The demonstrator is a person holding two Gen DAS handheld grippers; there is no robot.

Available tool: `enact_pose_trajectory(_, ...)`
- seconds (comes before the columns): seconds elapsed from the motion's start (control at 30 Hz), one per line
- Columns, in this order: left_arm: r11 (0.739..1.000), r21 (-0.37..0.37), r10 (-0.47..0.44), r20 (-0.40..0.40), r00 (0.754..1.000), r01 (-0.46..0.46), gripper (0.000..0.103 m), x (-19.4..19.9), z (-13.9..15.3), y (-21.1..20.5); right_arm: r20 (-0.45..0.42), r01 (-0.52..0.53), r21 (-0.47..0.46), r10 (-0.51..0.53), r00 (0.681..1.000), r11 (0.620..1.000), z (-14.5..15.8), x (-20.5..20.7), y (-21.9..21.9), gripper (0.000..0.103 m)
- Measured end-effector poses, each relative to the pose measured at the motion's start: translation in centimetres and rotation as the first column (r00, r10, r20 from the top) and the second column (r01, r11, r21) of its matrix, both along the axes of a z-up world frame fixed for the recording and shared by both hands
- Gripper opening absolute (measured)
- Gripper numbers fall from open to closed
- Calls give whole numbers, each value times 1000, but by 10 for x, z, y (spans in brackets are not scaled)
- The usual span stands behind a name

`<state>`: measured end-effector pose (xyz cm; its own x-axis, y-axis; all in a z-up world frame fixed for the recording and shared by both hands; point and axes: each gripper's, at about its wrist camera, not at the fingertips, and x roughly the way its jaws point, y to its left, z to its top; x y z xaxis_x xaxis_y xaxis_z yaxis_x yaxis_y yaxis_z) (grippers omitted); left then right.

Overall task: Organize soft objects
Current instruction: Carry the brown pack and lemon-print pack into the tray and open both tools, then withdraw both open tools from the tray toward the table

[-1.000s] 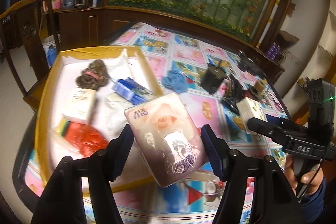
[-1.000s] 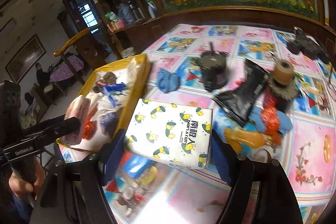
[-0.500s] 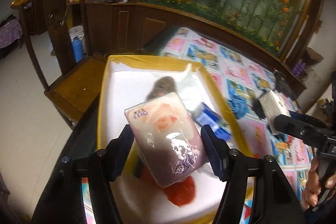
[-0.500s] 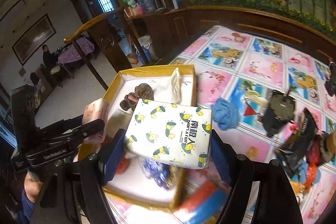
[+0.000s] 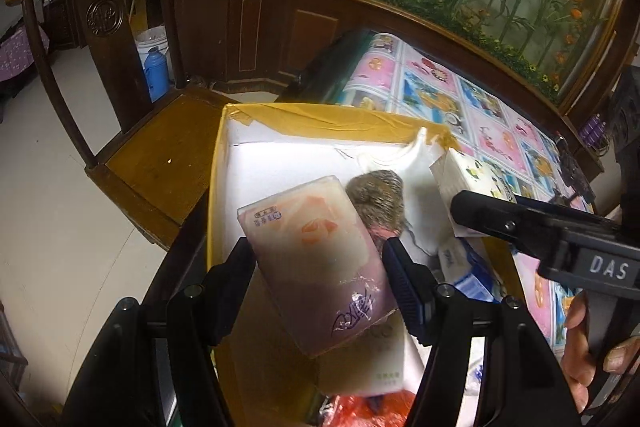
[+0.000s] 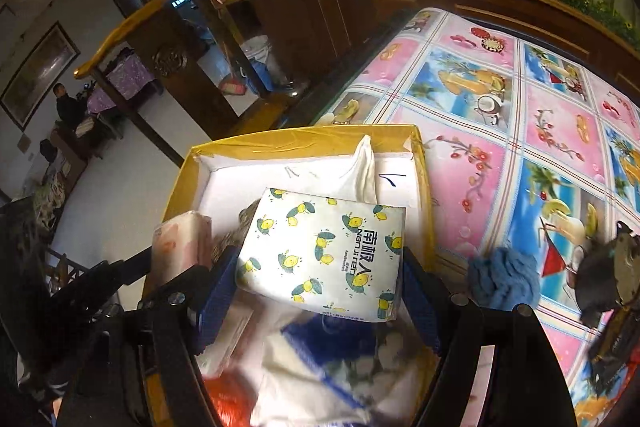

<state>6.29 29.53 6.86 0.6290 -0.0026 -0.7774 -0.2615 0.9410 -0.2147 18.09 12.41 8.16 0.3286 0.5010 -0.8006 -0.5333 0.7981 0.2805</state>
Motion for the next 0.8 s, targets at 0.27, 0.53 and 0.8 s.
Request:
enact_pose_trajectory(0.27, 1000, -26, 10, -12, 1000, -10, 66, 5, -4, 7, -28, 15, -16, -16, 999, 1000, -13, 22, 16, 82)
enact_pose_trajectory(0.53, 999, -44, 3, -16, 1000, -4, 79, 8, -4, 4, -10, 10, -11, -10, 1000, 1000, -9, 17, 9, 87)
enact_pose_trajectory(0.8, 996, -84, -7, 41, 999, 11, 79, -26, 14, -12, -23, -3, 140, 6, 1000, 990, 17, -10, -47, 87)
